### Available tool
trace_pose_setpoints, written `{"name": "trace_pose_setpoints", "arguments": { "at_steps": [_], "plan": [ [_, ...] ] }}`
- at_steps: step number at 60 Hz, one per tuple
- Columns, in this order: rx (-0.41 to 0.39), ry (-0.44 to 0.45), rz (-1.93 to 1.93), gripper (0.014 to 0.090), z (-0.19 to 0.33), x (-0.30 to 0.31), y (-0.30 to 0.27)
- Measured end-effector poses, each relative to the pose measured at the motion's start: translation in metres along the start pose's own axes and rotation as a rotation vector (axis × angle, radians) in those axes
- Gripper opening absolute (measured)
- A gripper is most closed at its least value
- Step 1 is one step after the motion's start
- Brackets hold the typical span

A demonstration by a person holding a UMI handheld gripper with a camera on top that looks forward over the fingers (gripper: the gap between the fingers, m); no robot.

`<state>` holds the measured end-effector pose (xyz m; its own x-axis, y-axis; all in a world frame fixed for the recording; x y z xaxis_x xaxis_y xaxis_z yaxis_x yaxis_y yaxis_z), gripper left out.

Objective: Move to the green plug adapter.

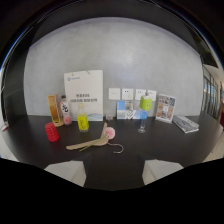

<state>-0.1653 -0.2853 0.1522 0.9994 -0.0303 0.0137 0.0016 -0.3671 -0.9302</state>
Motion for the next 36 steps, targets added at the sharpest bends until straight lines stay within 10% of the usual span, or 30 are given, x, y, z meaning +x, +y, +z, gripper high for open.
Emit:
{"name": "trace_pose_setpoints", "arguments": {
  "at_steps": [36],
  "plan": [
    [-0.037, 0.152, -0.011, 0.0854, 0.004, 0.079, 0.019]
  ]
}}
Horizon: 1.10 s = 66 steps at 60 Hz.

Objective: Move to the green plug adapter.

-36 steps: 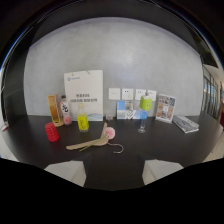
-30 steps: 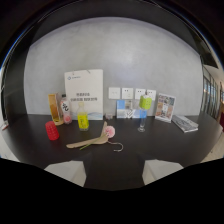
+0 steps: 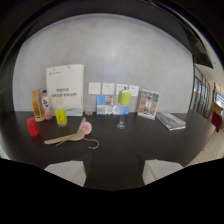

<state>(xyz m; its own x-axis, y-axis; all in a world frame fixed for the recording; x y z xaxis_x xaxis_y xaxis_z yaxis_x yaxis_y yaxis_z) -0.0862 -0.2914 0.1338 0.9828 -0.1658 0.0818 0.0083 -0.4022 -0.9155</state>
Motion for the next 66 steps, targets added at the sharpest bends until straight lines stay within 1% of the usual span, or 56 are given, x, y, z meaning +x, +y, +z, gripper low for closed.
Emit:
{"name": "trace_pose_setpoints", "arguments": {
  "at_steps": [8, 17, 31, 38, 44, 51, 66],
  "plan": [
    [0.001, 0.009, 0.0, 0.0852, 0.038, 0.023, -0.01],
    [0.003, 0.002, -0.011, 0.0857, 0.103, 0.046, -0.026],
    [-0.011, -0.055, -0.025, 0.0858, 0.208, 0.064, -0.048],
    [-0.028, -0.093, -0.029, 0.085, 0.246, 0.065, -0.047],
    [-0.054, -0.118, -0.027, 0.0855, 0.271, 0.064, -0.041],
    [-0.066, -0.132, -0.027, 0.0852, 0.291, 0.064, -0.039],
    [-0.08, -0.153, -0.032, 0.0852, 0.31, 0.061, -0.038]
  ]
}}
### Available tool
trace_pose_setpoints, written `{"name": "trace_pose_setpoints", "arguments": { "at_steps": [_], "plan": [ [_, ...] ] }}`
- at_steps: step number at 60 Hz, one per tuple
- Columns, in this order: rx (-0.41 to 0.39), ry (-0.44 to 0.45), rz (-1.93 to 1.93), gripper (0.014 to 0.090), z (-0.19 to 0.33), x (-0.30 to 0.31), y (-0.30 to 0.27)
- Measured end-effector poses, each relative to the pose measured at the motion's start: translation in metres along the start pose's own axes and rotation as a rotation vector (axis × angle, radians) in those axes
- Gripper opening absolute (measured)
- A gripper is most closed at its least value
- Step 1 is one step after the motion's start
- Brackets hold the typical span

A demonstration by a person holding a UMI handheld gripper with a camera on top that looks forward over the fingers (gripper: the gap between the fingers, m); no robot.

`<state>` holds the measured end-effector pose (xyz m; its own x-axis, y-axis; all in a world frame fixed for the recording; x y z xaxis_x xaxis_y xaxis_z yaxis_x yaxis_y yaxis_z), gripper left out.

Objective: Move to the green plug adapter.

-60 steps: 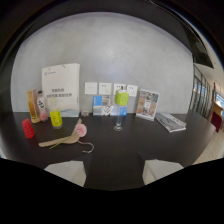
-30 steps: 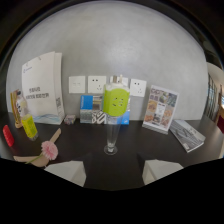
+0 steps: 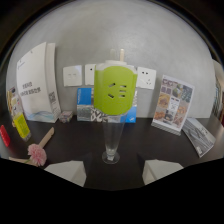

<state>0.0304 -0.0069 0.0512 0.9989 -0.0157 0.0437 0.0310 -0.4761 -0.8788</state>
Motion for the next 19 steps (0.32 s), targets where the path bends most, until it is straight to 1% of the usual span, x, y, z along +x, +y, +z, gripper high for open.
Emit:
{"name": "trace_pose_setpoints", "arguments": {
  "at_steps": [19],
  "plan": [
    [0.003, -0.004, -0.005, 0.0853, 0.0017, -0.0006, -0.0016]
  ]
}}
